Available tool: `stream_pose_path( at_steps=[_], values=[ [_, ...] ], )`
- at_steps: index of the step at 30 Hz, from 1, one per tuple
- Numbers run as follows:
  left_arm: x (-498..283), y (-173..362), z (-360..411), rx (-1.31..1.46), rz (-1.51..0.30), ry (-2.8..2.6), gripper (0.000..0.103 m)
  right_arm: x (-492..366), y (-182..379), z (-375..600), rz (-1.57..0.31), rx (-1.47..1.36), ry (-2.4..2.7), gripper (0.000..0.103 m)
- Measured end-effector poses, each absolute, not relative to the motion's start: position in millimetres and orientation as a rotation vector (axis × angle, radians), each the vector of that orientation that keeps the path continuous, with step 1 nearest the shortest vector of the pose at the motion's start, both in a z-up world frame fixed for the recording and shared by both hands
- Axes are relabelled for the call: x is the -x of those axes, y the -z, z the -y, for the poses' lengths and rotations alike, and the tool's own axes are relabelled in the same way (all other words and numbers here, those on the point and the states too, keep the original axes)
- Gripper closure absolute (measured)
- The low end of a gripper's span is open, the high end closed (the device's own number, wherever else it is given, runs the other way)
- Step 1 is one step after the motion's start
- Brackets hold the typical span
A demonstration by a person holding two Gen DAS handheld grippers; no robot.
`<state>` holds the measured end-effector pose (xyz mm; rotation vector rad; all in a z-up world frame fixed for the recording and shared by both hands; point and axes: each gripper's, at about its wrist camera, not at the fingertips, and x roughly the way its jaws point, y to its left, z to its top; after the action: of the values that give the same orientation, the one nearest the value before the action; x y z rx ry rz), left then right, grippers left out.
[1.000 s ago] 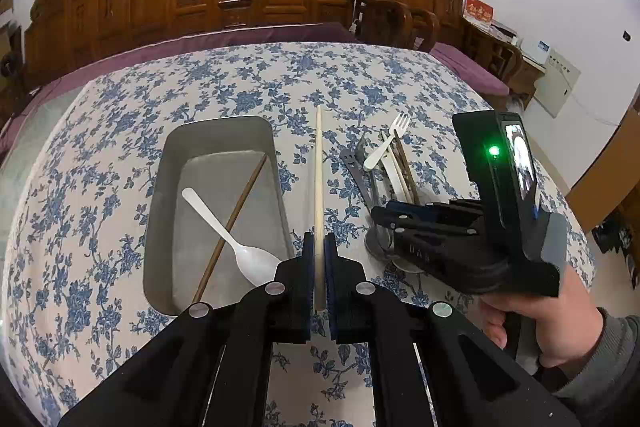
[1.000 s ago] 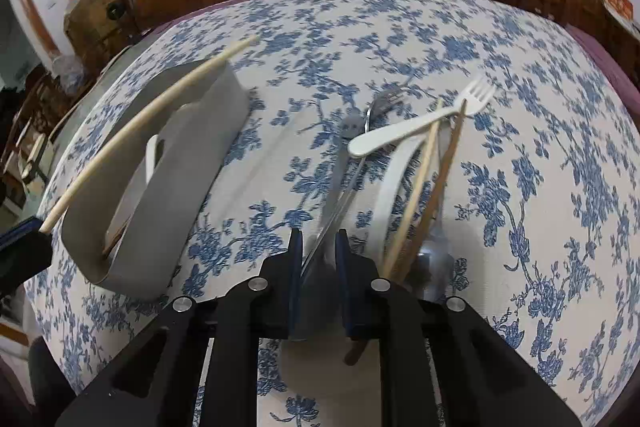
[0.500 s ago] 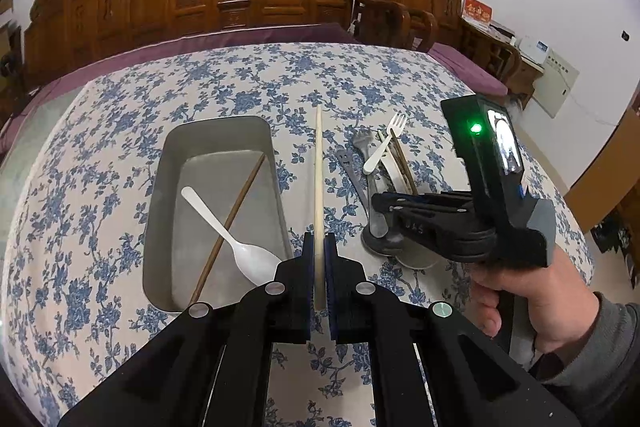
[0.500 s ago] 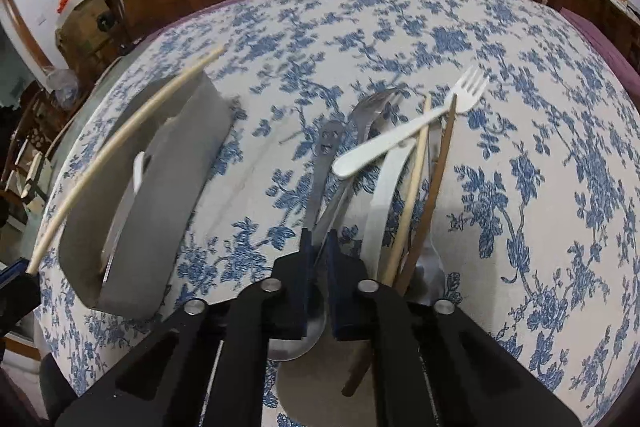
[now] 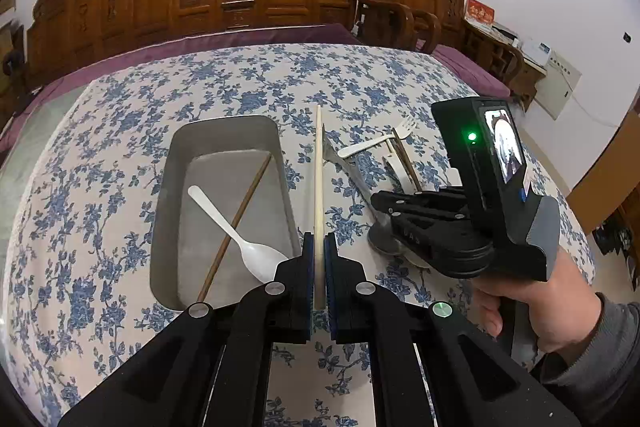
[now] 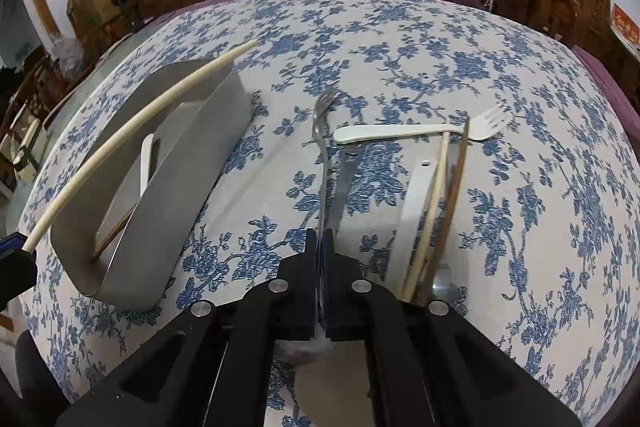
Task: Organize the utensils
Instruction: 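Lift the bamboo chopstick toward the tray with the left tool while the right tool grasps a metal fork, then lower the bamboo chopstick into the tray and open the left tool while the right tool carries the fork over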
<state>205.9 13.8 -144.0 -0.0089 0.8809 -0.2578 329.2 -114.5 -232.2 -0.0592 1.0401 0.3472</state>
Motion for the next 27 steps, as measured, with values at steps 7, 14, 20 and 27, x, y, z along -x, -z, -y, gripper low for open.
stream_pose_path(
  at_steps=[7,14,20,27],
  values=[
    [-205.0,144.2,-17.1,0.012,-0.881,0.252,0.099,-332.7,242.0,105.2,-1.058,0.121,-0.331,0.097],
    [-206.2,141.4,-19.7,0.015,-0.876,0.241,0.099,-326.3,232.0,104.8,-1.021,0.15,-0.347,0.1],
    [-208.9,135.0,-29.2,0.018,-0.859,0.218,0.099,-313.7,206.4,110.5,-0.968,0.105,-0.368,0.1],
    [-219.7,135.3,-48.6,0.009,-0.859,0.163,0.099,-300.2,180.1,110.5,-0.922,0.082,-0.407,0.1]
  ],
)
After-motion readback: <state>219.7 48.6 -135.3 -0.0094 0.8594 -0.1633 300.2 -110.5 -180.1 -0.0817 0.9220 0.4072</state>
